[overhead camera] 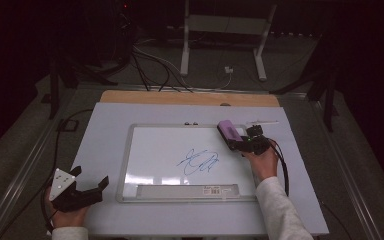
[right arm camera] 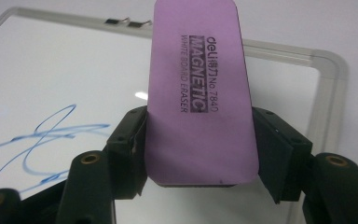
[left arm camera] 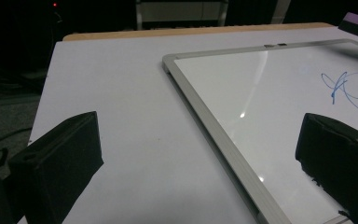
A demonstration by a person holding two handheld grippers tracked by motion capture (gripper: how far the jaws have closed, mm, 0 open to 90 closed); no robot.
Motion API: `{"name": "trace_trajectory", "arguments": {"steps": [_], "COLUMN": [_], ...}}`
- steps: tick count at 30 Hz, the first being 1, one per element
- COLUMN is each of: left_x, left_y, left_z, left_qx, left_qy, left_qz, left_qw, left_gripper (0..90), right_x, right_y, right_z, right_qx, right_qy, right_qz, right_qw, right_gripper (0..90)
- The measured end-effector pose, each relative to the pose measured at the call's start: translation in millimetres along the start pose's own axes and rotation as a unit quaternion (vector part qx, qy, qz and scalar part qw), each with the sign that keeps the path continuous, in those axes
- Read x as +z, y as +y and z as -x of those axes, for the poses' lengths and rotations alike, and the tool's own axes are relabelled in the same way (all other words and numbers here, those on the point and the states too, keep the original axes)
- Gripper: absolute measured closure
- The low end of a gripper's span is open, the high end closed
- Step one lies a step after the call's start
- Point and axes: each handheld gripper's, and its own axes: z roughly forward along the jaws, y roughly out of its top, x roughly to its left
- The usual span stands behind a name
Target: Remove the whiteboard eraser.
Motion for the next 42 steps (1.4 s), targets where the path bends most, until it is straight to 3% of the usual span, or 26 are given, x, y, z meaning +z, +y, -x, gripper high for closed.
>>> {"name": "trace_trajectory", "arguments": {"steps": [10,15,23,27,42], "left_x": [-0.3,-1.0,-1.3,-0.8,0.1], "left_y": [0.2,-0.4,0.2,-0.3,-1.0], "left_z": [0.7,-0.6,-0.9,-0.7,-0.9], "left_qx": [0.001,0.000,0.000,0.000,-0.001], "left_qy": [0.002,0.001,0.002,0.002,0.001], "left_qz": [0.001,0.001,0.003,0.001,0.000], "left_qw": [1.0000,1.0000,1.0000,1.0000,1.0000], "left_gripper": [1.3,1.3,1.3,1.3,1.3], "right_x": [-0.4,4.8,11.6,14.7,20.7], "right_y": [-5.4,-9.3,-14.5,-17.5,-29.7], "right_z": [-32.0,-49.1,-66.8,-70.2,-66.8], "right_qx": [-0.062,-0.101,-0.137,-0.148,-0.154], "right_qy": [0.002,0.000,-0.001,-0.007,-0.002], "right_qz": [-0.007,-0.019,-0.031,-0.040,-0.071], "right_qw": [0.9981,0.9947,0.9901,0.9882,0.9855], "right_gripper": [40.8,40.8,40.8,40.8,40.7]}}
